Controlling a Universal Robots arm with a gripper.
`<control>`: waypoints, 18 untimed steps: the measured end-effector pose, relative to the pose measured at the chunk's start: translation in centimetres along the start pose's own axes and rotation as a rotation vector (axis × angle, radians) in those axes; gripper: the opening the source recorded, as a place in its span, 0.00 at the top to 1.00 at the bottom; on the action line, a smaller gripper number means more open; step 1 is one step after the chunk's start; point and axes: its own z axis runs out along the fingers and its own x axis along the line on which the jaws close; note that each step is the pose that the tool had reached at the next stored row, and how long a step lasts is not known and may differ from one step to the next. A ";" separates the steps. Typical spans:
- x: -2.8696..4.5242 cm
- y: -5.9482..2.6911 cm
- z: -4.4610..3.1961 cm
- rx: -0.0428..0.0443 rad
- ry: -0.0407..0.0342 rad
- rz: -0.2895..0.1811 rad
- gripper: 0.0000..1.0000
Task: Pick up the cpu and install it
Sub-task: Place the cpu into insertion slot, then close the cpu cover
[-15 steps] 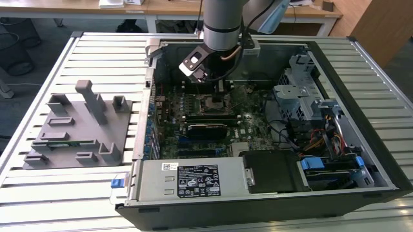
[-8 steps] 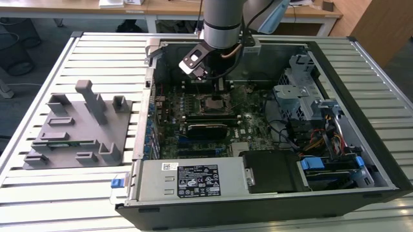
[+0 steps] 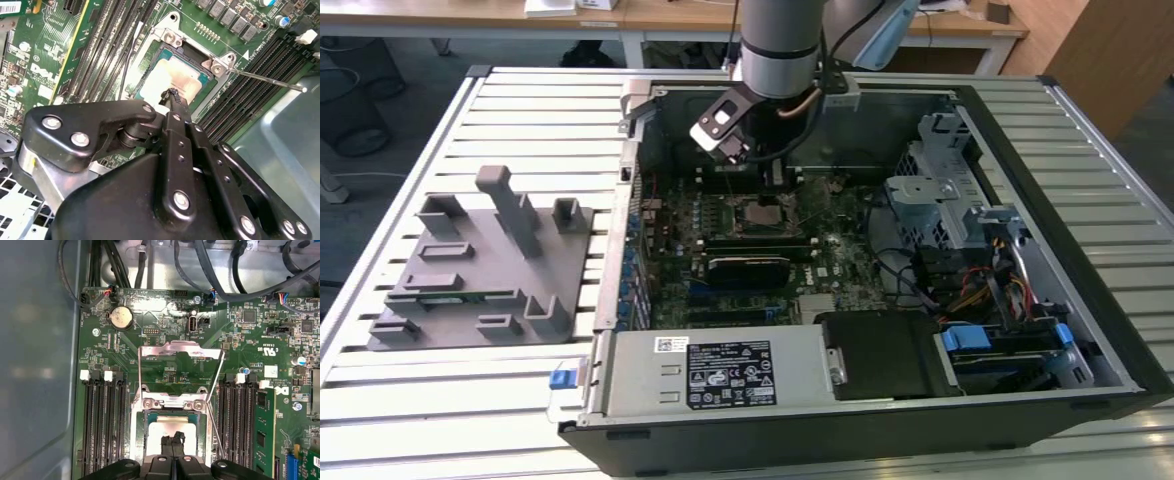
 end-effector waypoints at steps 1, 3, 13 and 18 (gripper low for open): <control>0.00 0.00 -0.04 0.0001 -0.0001 0.000 0.89; -0.01 0.00 -0.17 0.0002 -0.0002 0.000 0.89; -0.02 0.03 -0.97 0.0016 -0.0001 0.000 0.89; -0.03 0.04 -1.48 0.0024 0.0002 0.000 0.89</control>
